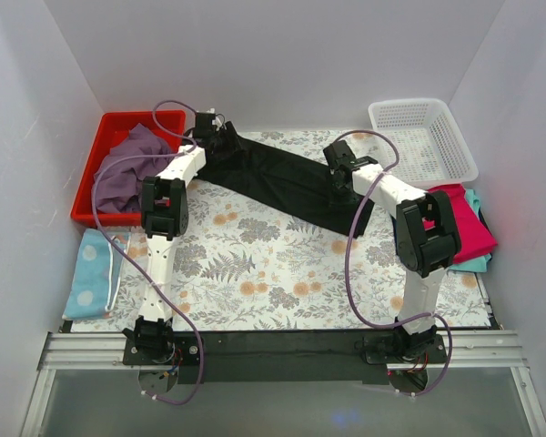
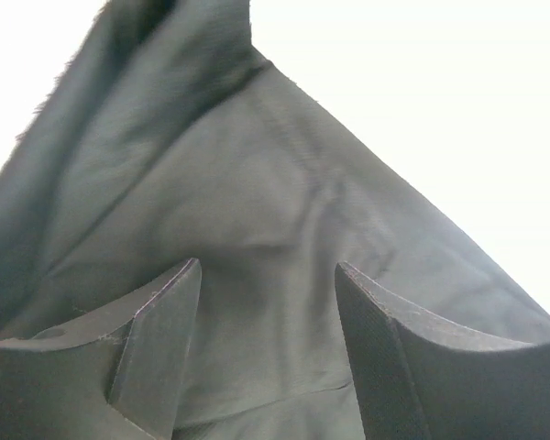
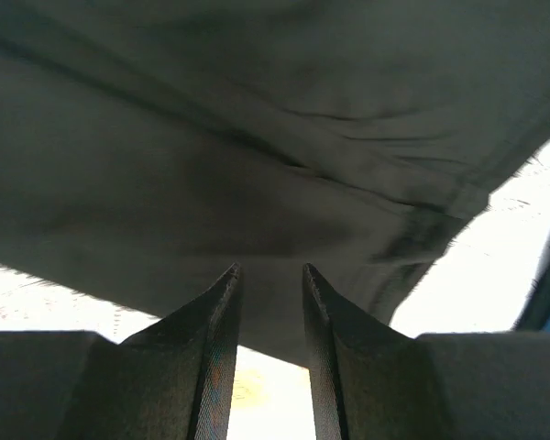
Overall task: Fold and stack the t-shirts
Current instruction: Fold the tshirt
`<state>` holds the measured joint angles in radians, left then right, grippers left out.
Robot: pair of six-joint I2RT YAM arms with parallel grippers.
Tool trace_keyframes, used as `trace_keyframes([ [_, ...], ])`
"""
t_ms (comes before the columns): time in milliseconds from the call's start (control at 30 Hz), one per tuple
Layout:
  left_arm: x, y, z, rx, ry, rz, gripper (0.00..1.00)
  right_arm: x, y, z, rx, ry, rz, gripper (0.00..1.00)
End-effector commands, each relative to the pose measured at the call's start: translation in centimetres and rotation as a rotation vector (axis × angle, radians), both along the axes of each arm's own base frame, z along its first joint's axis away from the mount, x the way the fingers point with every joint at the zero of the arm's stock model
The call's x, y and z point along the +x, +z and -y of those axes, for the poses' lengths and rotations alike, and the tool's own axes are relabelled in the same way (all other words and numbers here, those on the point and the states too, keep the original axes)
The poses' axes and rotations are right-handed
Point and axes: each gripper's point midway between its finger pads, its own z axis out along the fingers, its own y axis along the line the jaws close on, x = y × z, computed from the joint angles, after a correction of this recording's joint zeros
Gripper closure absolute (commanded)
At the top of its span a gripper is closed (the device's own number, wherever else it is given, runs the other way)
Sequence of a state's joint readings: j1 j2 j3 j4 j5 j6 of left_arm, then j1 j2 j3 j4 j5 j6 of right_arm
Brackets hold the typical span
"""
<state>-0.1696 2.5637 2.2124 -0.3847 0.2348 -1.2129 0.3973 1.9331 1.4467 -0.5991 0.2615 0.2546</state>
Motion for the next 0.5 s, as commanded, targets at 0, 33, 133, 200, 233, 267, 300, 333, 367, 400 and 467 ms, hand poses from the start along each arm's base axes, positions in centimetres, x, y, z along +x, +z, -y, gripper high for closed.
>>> trace_keyframes([
  [0,1.4,10.0,2.6,-0.142,-0.083,0.25,0.41,0.9,-0.1,-0.9,-0.001,0.03,0.018,0.62],
  [33,1.6,11.4,2.6,-0.154,-0.077,0.286,0.41,0.7,-0.6,-0.8,-0.007,0.03,0.005,0.62],
  [133,1.2,14.8,2.4,-0.176,-0.066,0.351,0.4,-0.3,-1.8,-0.6,-0.014,0.032,-0.033,0.62],
  [200,0.8,17.6,2.2,-0.191,-0.053,0.407,0.38,-1.2,-2.6,-0.4,-0.013,0.038,-0.057,0.62],
  [233,0.6,18.6,2.2,-0.196,-0.058,0.432,0.37,-1.4,-2.6,-0.3,-0.012,0.038,-0.059,0.62],
  [267,0.3,19.5,2.2,-0.202,-0.059,0.441,0.37,-1.8,-2.9,-0.2,-0.015,0.038,-0.066,0.62],
  [300,-0.1,21.0,2.2,-0.207,-0.064,0.463,0.37,-2.5,-3.5,0.1,-0.02,0.037,-0.084,0.62],
  [333,-0.4,21.4,2.2,-0.205,-0.07,0.465,0.37,-2.9,-3.9,0.2,-0.022,0.04,-0.093,0.62],
  [367,-0.6,21.8,2.1,-0.202,-0.072,0.468,0.37,-3.1,-4.2,0.1,-0.014,0.044,-0.101,0.62],
  [400,-1.0,22.8,2.1,-0.203,-0.076,0.477,0.37,-3.4,-4.6,0.2,-0.011,0.043,-0.111,0.62],
  [467,-1.6,22.6,2.1,-0.193,-0.083,0.464,0.37,-4.5,-5.7,0.2,-0.006,0.048,-0.149,0.63],
])
